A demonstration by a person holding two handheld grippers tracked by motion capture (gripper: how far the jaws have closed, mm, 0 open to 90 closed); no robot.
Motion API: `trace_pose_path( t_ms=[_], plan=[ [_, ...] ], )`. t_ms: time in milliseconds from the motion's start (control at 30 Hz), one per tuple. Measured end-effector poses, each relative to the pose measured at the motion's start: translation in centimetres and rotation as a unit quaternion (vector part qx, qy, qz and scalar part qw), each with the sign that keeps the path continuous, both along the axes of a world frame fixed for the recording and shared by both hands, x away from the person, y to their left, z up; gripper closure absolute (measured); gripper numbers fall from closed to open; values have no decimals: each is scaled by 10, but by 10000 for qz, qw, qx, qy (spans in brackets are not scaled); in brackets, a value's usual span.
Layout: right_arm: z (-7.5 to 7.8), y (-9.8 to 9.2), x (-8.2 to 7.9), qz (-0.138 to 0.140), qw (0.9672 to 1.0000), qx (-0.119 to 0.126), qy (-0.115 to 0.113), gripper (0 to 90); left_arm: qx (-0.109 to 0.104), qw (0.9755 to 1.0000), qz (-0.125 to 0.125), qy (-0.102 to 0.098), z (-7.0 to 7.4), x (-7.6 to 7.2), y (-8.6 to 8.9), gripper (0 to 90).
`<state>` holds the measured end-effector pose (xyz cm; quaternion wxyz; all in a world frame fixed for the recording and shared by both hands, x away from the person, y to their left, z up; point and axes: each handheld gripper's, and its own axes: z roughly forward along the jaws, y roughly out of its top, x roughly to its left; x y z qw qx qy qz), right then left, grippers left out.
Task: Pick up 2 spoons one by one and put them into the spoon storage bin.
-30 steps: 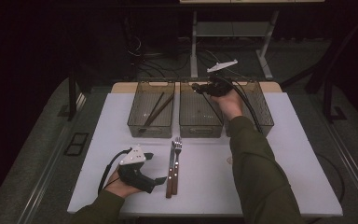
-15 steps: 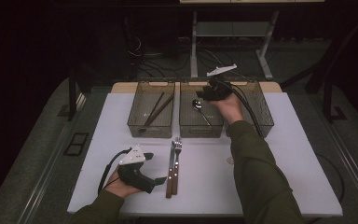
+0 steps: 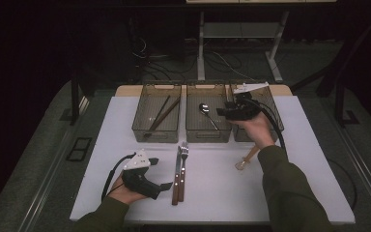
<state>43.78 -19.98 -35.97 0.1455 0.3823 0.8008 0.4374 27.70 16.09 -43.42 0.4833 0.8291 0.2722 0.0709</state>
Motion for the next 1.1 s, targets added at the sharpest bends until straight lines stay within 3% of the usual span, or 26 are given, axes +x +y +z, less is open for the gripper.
trace_pose_path(
  t_ms=[233,467,633,833,1100],
  plan=[
    [-3,-20,-27,270,9995,-92,-104,653,71,10000,-2,-36,0,0,1,0],
    [-9,-34,-51,486,9987,-154,-62,771,74,10000,24,-41,0,0,1,0],
    [-16,-45,-64,562,9978,-360,-19,887,82,10000,32,-43,0,-1,1,0],
    [-37,-60,-67,454,9968,-634,165,900,86,10000,48,-4,-1,0,0,0],
    [-63,-68,-58,236,9916,-1174,488,900,85,10000,19,-15,-1,0,1,0]
  ],
)
